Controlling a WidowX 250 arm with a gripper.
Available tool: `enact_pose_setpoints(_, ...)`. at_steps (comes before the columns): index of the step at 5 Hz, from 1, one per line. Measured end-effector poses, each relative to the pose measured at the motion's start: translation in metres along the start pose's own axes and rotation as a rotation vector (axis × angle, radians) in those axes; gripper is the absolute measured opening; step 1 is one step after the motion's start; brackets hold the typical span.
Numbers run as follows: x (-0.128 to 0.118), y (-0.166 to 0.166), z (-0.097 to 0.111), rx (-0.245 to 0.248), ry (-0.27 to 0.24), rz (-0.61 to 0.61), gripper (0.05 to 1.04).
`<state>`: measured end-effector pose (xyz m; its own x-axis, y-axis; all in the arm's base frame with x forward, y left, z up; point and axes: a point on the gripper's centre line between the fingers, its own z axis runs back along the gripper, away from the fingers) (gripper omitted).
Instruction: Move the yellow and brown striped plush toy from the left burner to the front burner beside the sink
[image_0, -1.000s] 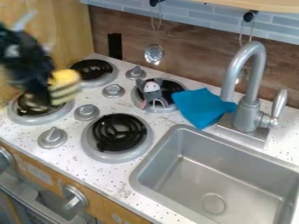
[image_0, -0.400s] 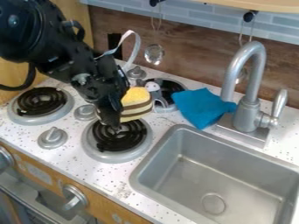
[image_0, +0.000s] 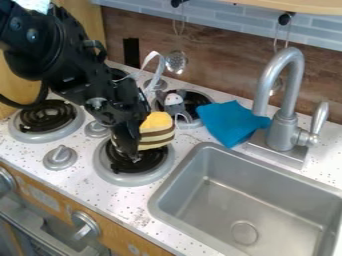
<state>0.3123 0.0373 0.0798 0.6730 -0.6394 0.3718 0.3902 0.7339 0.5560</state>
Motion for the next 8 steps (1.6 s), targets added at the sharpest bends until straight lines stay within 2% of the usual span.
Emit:
enact_pose_setpoints(2,-0.024,0.010,-0.019,0.011,0.067,0.033,0.533)
enact_pose_setpoints(4,-0.037,0.031,-0.036,0.036,0.100,0.062,0.533)
enact_pose_setpoints(6,-0.047,0.052,-0.039,0.077,0.119,0.104,0.533)
enact_pose_setpoints(7,-0.058,0.056,-0.038,0.086,0.158,0.117,0.572)
enact_pose_setpoints(8,-0.069,0.064,-0.037,0.106,0.204,0.152,0.878)
